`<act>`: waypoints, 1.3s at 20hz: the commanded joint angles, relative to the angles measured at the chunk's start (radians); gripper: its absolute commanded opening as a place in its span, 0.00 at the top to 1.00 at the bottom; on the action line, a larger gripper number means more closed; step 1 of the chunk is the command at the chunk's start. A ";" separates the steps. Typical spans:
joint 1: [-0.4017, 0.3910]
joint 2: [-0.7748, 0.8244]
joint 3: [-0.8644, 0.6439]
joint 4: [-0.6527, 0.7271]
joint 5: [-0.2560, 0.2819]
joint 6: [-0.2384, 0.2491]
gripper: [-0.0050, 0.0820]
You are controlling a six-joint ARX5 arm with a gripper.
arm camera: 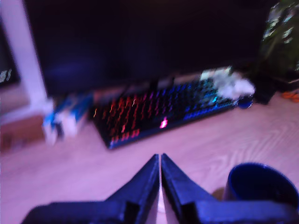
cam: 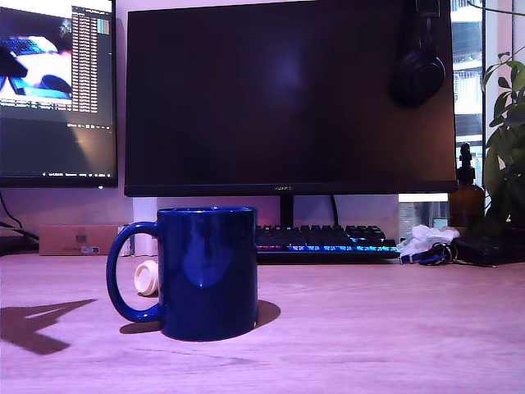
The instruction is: Pick up the coffee capsules on the table and drop them inside the coffee cup
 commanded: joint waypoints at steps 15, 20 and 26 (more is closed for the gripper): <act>-0.002 0.108 -0.132 0.071 0.078 0.074 0.97; -0.004 0.109 -0.132 0.073 0.089 0.092 0.97; -0.009 0.159 -0.132 0.126 0.072 0.065 0.48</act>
